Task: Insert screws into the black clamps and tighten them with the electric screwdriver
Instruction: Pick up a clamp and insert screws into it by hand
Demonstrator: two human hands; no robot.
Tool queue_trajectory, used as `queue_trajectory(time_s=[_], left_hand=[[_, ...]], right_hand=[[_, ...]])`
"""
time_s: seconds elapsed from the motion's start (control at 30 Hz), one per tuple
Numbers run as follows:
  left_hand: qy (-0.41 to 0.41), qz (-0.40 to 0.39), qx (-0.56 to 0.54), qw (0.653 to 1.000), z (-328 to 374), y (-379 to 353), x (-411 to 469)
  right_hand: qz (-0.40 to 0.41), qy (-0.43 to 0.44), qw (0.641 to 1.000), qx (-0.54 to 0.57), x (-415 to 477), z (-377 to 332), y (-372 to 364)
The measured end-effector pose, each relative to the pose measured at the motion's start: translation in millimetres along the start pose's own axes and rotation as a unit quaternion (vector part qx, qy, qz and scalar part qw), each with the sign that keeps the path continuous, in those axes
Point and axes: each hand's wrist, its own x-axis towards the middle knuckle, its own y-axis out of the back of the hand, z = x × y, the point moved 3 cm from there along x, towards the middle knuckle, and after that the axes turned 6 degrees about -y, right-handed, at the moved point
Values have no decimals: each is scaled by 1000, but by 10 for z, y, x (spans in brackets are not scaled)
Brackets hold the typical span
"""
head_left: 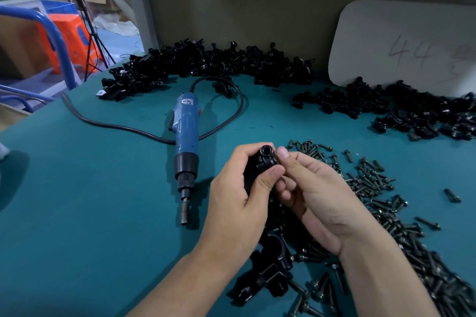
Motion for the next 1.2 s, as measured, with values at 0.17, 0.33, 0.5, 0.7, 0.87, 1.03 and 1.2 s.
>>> queue_trajectory(time_s=[0.17, 0.33, 0.5, 0.7, 0.87, 1.03, 1.2], left_hand=[[12, 5, 51, 999, -36, 36, 9], [30, -10, 58, 998, -67, 36, -7], [37, -13, 55, 998, -77, 35, -14], [44, -20, 54, 997, -92, 34, -10], [52, -16, 59, 997, -105, 34, -4], [51, -23, 61, 997, -111, 31, -4], [51, -35, 53, 997, -101, 17, -8]], right_hand=[[152, 39, 928, -338, -149, -279, 237], [69, -86, 722, -683, -324, -403, 372], [89, -65, 740, -664, -501, -590, 586], [89, -72, 733, -671, -516, -507, 660], [120, -35, 724, -678, -541, -463, 677], [141, 2, 740, -658, -549, -480, 719], [136, 35, 757, -638, -560, -510, 740]])
